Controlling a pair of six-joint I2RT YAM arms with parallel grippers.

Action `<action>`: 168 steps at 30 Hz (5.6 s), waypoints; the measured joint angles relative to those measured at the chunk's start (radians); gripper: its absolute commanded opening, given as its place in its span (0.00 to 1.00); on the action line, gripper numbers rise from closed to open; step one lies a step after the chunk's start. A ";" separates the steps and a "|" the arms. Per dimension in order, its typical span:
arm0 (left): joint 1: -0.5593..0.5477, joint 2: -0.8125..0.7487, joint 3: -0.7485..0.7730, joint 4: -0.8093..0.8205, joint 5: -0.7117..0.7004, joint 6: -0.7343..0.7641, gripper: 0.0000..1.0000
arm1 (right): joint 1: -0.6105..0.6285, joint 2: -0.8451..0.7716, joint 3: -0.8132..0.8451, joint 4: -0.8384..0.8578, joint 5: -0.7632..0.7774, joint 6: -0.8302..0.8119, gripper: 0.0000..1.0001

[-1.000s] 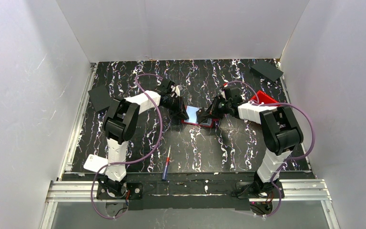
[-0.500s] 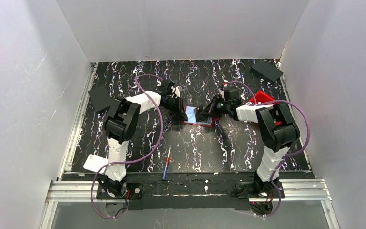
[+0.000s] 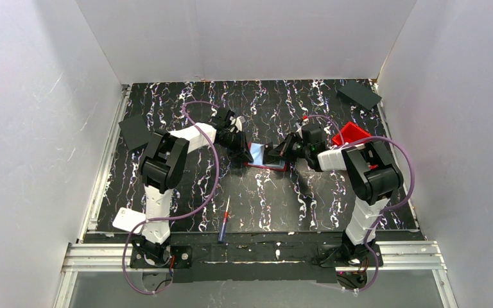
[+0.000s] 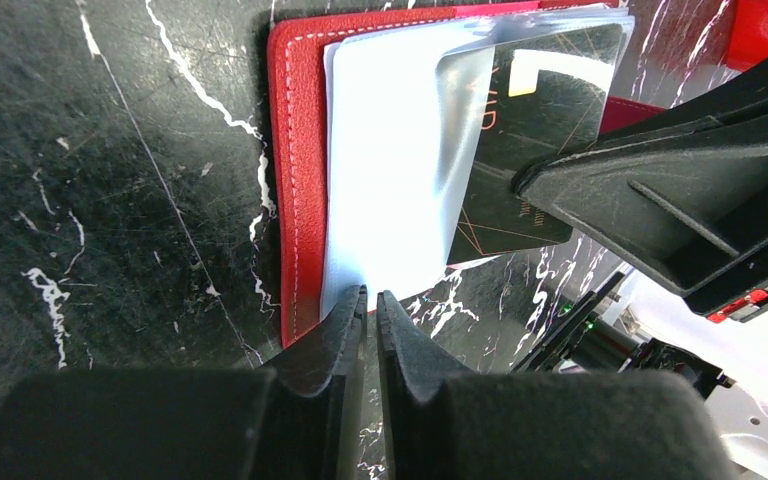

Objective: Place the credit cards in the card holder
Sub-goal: Insert the credit card into the card holder.

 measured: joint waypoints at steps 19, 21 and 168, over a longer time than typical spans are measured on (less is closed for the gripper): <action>0.002 0.000 -0.023 0.040 0.029 -0.016 0.07 | 0.040 -0.014 -0.154 0.258 0.130 0.200 0.01; 0.002 0.000 -0.024 0.041 0.030 -0.016 0.07 | 0.041 0.004 -0.159 0.299 0.127 0.229 0.01; -0.108 0.167 0.107 0.136 0.173 -0.211 0.02 | -0.279 -0.061 0.158 -0.596 -0.201 -0.534 0.01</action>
